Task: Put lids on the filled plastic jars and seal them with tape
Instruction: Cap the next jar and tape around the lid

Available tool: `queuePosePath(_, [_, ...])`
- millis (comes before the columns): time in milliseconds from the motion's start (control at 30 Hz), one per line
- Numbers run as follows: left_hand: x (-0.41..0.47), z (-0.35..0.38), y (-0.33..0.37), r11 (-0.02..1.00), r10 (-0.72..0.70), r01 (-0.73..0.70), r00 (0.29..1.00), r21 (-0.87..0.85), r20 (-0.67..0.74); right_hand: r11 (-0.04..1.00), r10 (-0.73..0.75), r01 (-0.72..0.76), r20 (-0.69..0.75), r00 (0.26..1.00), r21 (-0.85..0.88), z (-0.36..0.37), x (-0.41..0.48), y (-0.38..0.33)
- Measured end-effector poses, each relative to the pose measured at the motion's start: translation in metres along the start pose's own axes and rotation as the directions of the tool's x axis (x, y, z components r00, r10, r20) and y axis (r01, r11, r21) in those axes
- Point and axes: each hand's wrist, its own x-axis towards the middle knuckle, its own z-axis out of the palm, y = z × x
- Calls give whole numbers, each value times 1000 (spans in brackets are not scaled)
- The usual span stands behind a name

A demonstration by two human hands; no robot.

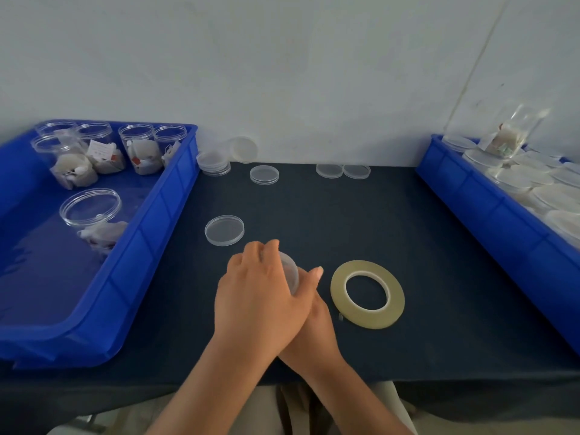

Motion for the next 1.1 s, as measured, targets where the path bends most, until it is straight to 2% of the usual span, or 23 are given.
queuePosePath(100, [4, 1, 4, 997, 41, -42, 999, -66, -14, 998, 8, -8, 7, 1000, -63, 0, 1, 5])
queuePosePath(233, [10, -3, 1, 982, 153, -158, 987, -106, -50, 997, 69, -69, -5, 998, 44, -2, 3, 11])
queuePosePath(500, [17, -10, -12, 920, 348, -347, 937, -182, -27, 995, -17, 19, -15, 1000, 101, -5, 4, 12])
queuePosePath(700, [20, -12, -18, 885, 413, -402, 911, -235, -3, 999, -20, 20, -8, 1000, -32, -1, 4, 8])
queuePosePath(800, [19, -10, -18, 890, 409, -401, 913, -217, -7, 1000, -24, 23, 70, 997, 13, -5, 5, 8])
queuePosePath(867, [18, -9, -19, 890, 414, -408, 910, -205, -17, 1000, -7, 1, 223, 975, 25, -26, 4, 11])
queuePosePath(933, [17, -8, -21, 885, 427, -423, 904, -194, -23, 988, 37, 19, 353, 935, -153, -60, 3, 21])
queuePosePath(967, [17, -7, -21, 882, 432, -429, 901, -197, -27, 962, 90, 16, 373, 924, -271, -78, 2, 29])
queuePosePath(1100, [22, -6, -22, 846, 473, -472, 879, -248, -61, 789, 347, -88, 323, 880, -608, -142, 1, 58])
